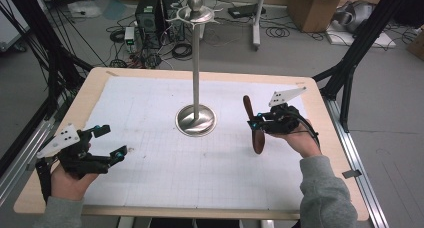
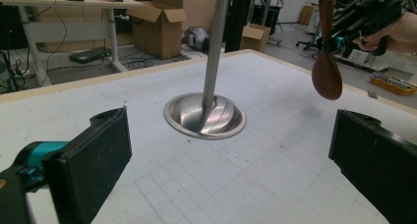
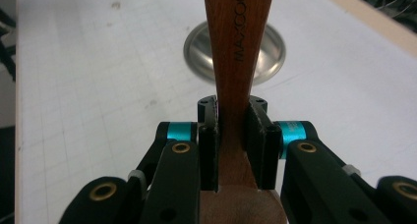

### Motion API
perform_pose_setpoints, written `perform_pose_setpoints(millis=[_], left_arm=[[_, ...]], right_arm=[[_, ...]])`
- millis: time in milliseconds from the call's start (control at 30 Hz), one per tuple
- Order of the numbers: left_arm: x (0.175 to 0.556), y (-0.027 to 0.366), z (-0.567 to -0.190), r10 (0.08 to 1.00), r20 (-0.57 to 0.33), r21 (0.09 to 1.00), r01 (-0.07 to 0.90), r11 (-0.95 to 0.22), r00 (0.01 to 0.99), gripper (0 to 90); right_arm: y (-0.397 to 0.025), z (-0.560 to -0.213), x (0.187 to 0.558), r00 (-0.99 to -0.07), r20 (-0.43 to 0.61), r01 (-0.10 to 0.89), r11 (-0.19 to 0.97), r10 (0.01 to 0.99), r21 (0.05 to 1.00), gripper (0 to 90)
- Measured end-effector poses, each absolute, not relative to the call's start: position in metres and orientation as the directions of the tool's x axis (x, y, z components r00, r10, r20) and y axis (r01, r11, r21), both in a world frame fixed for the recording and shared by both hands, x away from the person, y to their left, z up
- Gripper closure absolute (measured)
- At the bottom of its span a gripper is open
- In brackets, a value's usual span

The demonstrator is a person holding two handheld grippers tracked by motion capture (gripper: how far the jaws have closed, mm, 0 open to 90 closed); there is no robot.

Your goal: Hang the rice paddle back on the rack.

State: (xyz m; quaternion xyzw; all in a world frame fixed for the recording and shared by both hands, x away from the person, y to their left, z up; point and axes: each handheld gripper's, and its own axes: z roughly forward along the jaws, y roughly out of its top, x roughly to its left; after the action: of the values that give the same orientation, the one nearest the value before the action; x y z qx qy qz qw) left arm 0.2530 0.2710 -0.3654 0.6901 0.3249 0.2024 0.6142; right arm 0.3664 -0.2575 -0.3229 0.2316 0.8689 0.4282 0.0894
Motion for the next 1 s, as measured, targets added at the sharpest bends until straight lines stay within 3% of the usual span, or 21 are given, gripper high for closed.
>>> perform_pose_setpoints(millis=[1000], left_arm=[[0.257,0.267,-0.367,0.693,-0.127,0.977,0.209,-0.036,0.710,2.8]], right_arm=[[-0.248,-0.247,0.386,-0.850,0.019,0.265,0.396,0.527,0.879,77.4]])
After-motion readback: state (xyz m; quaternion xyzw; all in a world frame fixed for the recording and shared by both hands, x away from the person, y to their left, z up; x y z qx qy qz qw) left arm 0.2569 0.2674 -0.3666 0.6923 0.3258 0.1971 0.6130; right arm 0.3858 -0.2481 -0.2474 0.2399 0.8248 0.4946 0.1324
